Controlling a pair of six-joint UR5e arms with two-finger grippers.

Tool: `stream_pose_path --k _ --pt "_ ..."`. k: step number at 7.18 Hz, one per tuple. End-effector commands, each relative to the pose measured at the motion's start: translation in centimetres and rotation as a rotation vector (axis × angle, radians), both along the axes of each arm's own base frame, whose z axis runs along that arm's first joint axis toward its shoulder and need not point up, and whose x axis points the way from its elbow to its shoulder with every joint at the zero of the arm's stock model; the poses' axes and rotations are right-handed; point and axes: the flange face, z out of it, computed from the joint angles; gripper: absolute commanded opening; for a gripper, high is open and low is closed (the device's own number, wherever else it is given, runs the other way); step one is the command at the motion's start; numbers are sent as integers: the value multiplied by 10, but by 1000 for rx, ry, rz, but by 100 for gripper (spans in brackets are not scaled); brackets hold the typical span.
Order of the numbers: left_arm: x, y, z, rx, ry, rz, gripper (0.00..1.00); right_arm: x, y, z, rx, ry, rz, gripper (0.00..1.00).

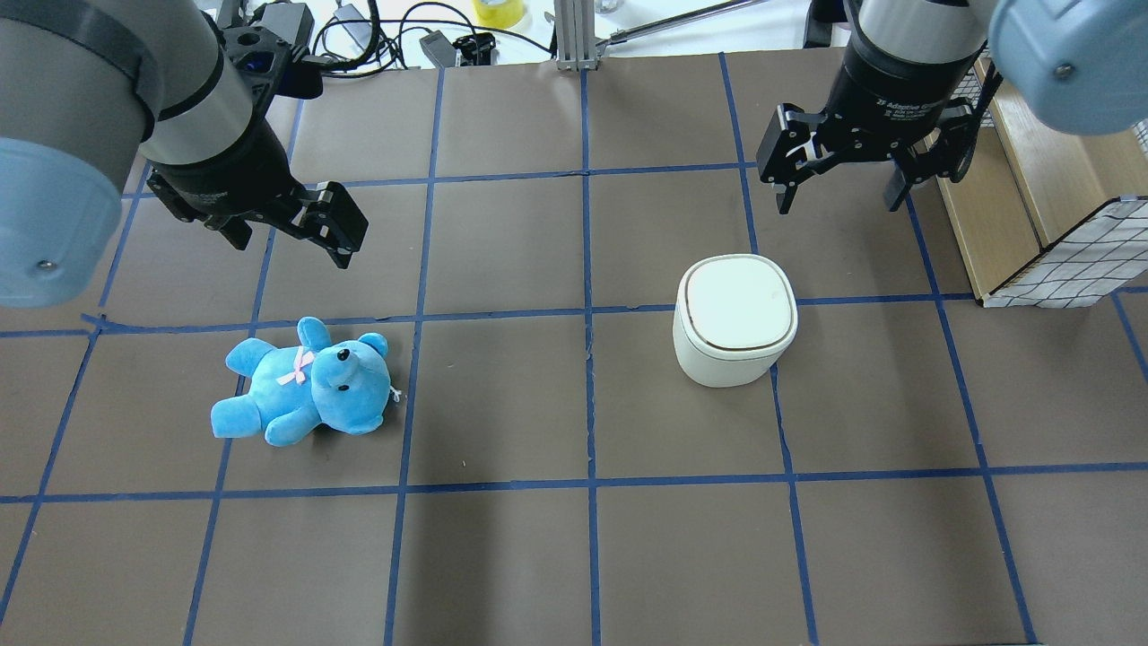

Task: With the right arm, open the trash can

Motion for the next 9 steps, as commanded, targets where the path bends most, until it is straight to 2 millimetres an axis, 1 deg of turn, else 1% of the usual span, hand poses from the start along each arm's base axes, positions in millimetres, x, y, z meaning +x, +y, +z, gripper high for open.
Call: stream_pose_path --k 1,5,6,7,8,9 --pt "0 0 0 0 0 0 100 0 0 0 -3 0 0 100" --pt "0 0 0 0 0 0 100 0 -1 -1 0 0 -2 99" --pt "0 0 0 0 0 0 100 0 0 -1 2 0 -6 91" --pt "0 0 0 0 0 0 100 1 -1 -1 -1 0 -5 72" --pt "0 0 0 0 0 0 100 1 -2 -7 11 -1 -5 58" --pt "0 0 0 0 0 0 100 2 -4 -20 31 -3 -6 35"
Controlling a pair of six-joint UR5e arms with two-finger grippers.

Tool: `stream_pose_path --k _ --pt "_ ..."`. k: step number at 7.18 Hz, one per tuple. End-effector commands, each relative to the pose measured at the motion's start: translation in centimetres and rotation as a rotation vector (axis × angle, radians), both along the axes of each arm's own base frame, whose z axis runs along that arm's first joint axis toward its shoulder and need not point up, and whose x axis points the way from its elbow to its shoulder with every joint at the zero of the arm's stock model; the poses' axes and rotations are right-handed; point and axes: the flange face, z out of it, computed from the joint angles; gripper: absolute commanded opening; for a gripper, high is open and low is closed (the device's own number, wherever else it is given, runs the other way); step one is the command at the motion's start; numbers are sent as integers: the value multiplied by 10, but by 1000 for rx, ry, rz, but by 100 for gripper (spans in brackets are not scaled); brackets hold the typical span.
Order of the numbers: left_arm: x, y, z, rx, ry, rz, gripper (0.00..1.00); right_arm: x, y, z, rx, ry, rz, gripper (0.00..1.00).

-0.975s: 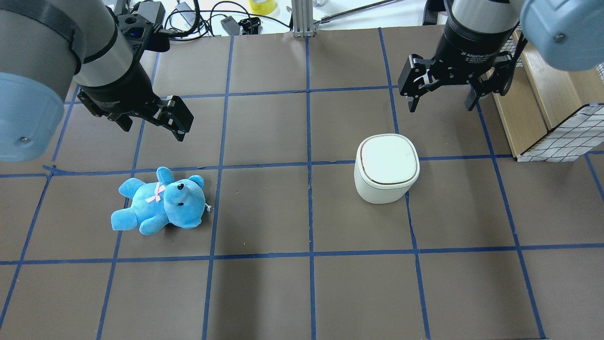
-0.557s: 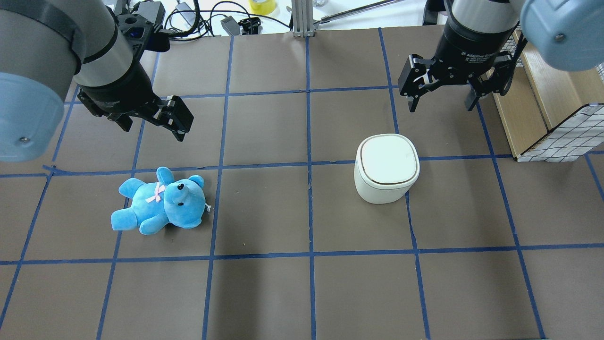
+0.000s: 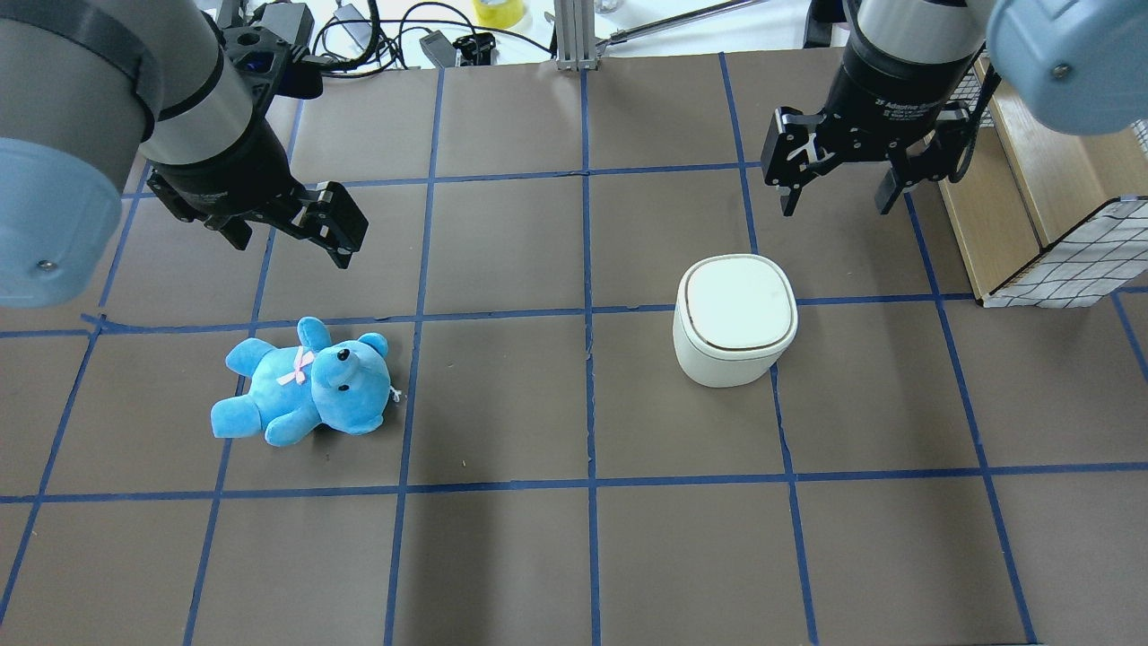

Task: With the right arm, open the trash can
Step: 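Lower the right gripper onto the white trash can's lid edge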

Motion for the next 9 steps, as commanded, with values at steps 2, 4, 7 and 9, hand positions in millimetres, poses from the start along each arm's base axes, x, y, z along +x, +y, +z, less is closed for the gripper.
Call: stream_pose_path --k 2,4,7,9 --pt "0 0 0 0 0 0 100 1 -3 -38 57 -2 -5 9" --pt "0 0 0 0 0 0 100 2 -12 -77 37 -2 -3 0" --pt "0 0 0 0 0 0 100 2 -14 -135 22 -3 -3 0" --pt "0 0 0 0 0 0 100 2 -10 -155 62 -3 0 0"
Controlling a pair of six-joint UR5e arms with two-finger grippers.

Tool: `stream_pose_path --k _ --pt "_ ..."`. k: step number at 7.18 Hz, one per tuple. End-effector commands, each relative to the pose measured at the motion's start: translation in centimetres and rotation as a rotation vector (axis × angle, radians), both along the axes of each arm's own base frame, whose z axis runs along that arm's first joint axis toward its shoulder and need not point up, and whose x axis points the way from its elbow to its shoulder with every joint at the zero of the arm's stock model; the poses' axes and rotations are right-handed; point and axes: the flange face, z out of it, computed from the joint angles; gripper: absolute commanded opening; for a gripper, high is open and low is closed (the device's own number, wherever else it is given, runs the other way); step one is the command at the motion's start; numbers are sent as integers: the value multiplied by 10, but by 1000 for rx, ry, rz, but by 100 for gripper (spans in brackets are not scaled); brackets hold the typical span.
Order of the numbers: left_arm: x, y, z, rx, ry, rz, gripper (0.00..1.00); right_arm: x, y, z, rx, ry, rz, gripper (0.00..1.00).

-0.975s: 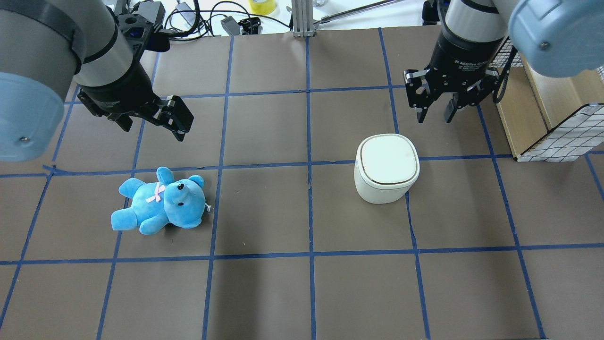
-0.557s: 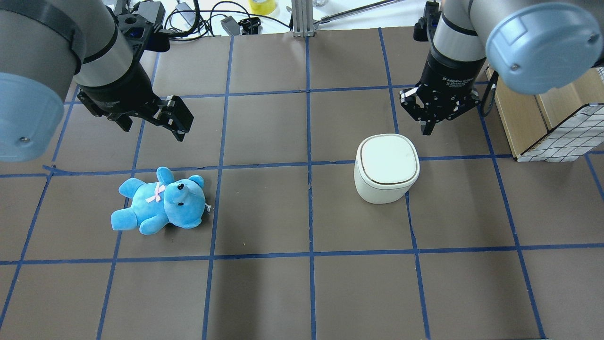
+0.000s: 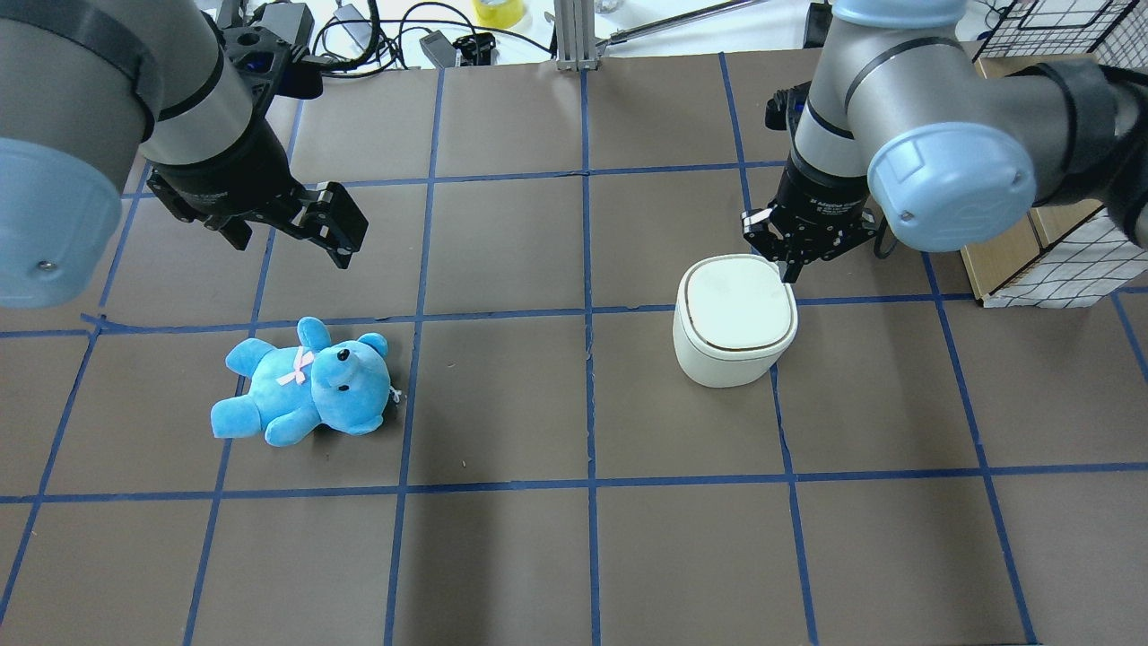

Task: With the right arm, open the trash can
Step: 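Lower the right gripper onto the white trash can's lid edge, then press and tilt the lid upward with the right gripper, then lift away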

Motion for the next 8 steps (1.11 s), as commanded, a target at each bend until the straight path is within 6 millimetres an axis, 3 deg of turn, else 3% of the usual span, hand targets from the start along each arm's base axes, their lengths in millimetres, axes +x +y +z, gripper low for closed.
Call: stream_pose_path --k 1,5,8 --pt "0 0 0 0 0 0 100 0 4 -16 27 1 8 0" --pt "0 0 0 0 0 0 100 0 -4 -37 40 1 9 0" --pt "0 0 0 0 0 0 100 0 -5 -36 36 3 7 0"
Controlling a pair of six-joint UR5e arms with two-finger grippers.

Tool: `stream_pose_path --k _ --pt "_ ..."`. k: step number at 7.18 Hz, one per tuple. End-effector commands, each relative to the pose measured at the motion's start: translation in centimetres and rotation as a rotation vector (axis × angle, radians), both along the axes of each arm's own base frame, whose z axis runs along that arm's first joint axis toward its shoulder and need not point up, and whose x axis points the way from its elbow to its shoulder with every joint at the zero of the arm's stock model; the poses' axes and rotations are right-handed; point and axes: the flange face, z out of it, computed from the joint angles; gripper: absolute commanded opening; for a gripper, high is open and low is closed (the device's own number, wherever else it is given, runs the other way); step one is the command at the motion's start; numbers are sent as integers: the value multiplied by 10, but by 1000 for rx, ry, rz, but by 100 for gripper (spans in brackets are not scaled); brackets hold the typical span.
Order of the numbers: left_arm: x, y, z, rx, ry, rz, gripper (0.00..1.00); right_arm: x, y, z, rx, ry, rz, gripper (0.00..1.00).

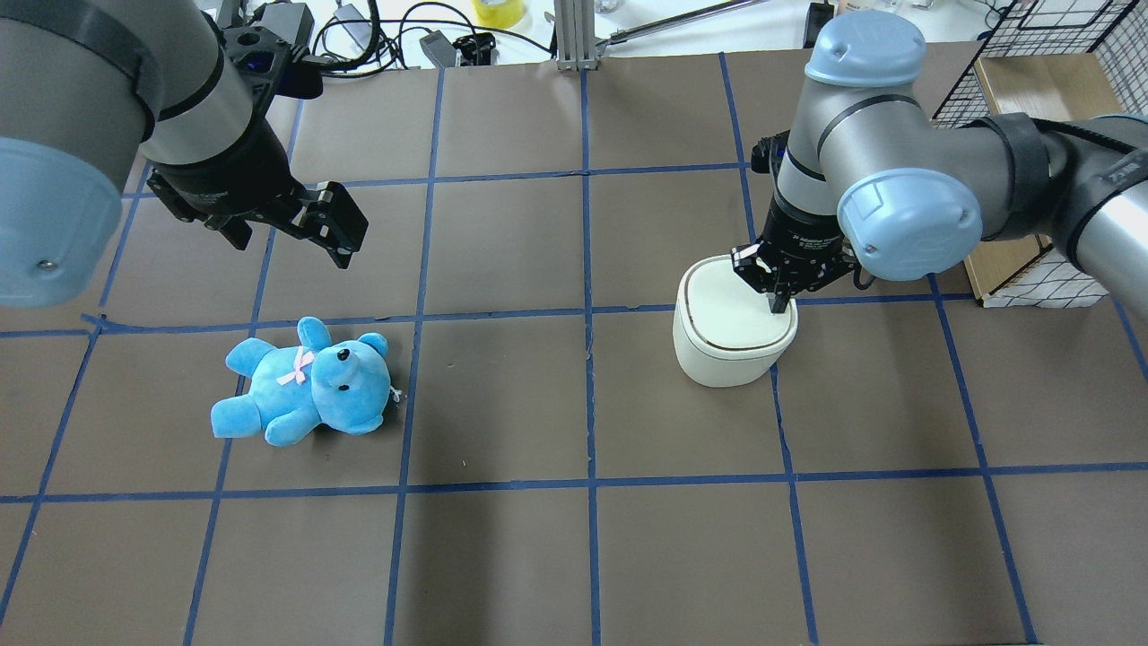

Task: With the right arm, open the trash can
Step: 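Press and tilt the lid upward with the right gripper, then lift away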

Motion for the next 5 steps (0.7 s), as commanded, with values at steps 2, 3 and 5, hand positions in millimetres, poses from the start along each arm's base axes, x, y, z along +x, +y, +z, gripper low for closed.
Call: stream_pose_path --k 2,3,5 --pt "0 0 0 0 0 0 100 0 -3 14 -25 3 -9 0" --pt "0 0 0 0 0 0 100 0 -3 18 -34 3 -6 25" --pt "0 0 0 0 0 0 100 0 -15 67 -130 4 -4 90"
